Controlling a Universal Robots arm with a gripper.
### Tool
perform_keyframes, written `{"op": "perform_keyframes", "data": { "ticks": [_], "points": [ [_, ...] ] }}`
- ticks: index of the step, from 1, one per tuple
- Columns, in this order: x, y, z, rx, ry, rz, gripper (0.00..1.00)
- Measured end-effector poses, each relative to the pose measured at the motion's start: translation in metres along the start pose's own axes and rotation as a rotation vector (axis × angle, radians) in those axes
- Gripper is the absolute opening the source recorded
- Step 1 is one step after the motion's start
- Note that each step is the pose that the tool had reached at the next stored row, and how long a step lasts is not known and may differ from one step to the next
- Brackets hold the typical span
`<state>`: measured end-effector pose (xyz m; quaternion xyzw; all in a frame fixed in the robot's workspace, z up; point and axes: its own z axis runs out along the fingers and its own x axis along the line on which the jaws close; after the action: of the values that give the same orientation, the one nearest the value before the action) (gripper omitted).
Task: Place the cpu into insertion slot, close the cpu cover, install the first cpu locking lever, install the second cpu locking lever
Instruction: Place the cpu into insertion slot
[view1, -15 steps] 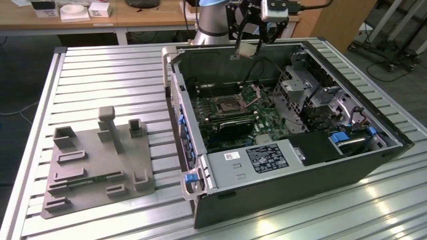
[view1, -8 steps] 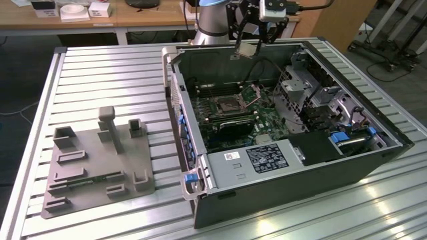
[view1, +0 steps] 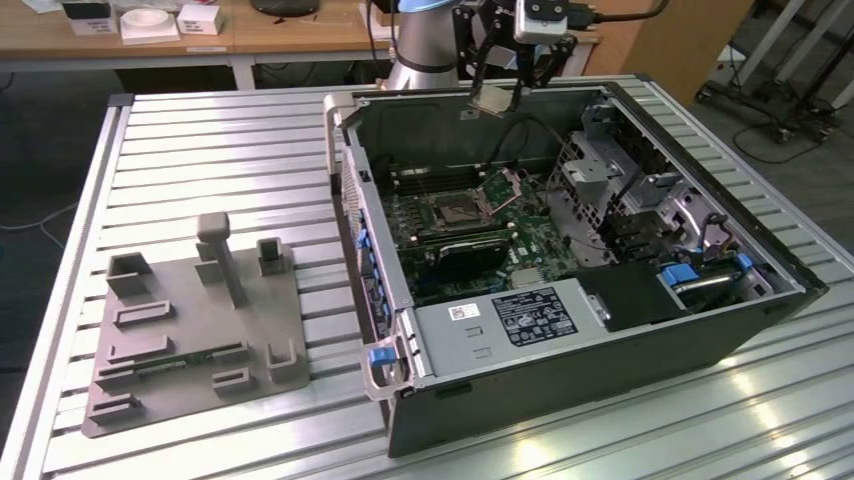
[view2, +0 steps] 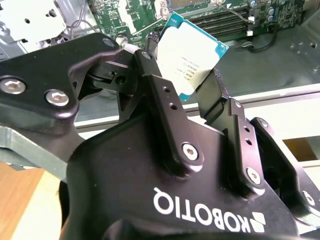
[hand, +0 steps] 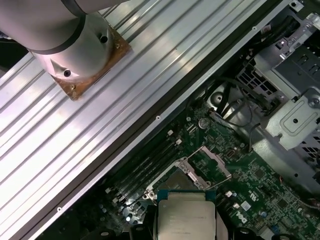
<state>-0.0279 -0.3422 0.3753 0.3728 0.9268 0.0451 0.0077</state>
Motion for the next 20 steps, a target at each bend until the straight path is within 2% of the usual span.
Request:
{"op": "perform_keyframes", "data": {
  "ticks": [20],
  "points": [
    [0.0004,-0.0004,0.0,-0.0004,-0.0018,0.02,0.54]
  ]
}}
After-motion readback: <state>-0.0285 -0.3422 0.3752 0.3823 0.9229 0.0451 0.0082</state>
